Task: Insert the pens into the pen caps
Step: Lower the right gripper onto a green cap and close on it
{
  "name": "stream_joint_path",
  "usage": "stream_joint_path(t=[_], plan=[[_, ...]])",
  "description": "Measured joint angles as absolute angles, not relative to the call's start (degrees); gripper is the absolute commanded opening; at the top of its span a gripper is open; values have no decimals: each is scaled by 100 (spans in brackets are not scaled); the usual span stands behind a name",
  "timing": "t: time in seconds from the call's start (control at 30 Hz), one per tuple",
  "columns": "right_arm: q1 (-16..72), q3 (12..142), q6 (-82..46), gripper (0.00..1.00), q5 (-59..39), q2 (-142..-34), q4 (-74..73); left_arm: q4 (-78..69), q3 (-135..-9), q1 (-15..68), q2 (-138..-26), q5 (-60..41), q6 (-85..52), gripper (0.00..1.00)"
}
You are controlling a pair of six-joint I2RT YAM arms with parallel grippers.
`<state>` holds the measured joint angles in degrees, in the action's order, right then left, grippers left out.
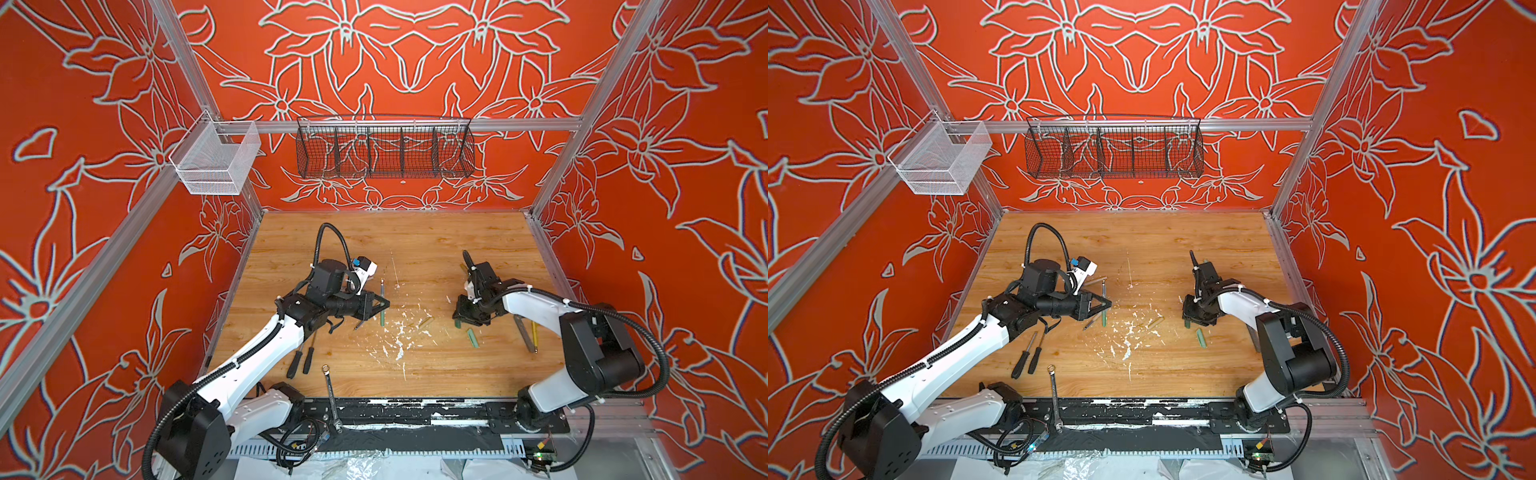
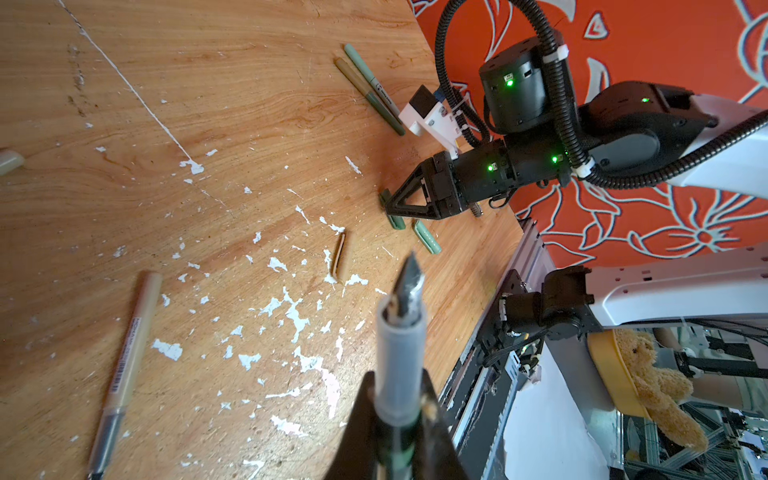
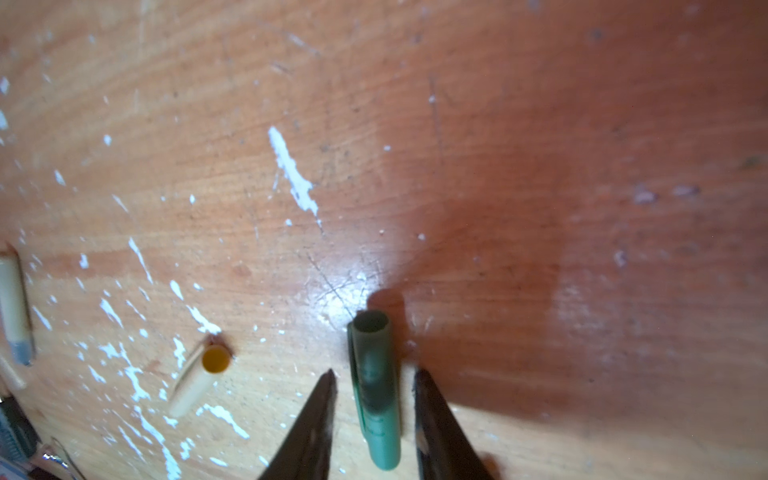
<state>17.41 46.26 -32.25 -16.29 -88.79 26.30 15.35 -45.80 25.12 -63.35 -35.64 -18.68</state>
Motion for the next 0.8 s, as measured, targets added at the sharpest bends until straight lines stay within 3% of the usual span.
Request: stream_joint_path(t=[0.2,0.33,0.43,0.8], plan=[[1743,4672,-3131,27,-1605,-8919,2683,1531,-4571,2512,-6326,-3562,-1868,0],[1815,4764,-2995,48,-1702,-8967,2700,1520,-4563,2512,-6309,-3559,-1868,0],[1883,4908,-2875,55,-1767,-9072,2735,1492,-4552,2510,-6307,-3559,-1868,0],[2292,5592,-2484,55,-1890,-9649,3013,1483,-4552,2469,-6307,-3559,-1868,0]])
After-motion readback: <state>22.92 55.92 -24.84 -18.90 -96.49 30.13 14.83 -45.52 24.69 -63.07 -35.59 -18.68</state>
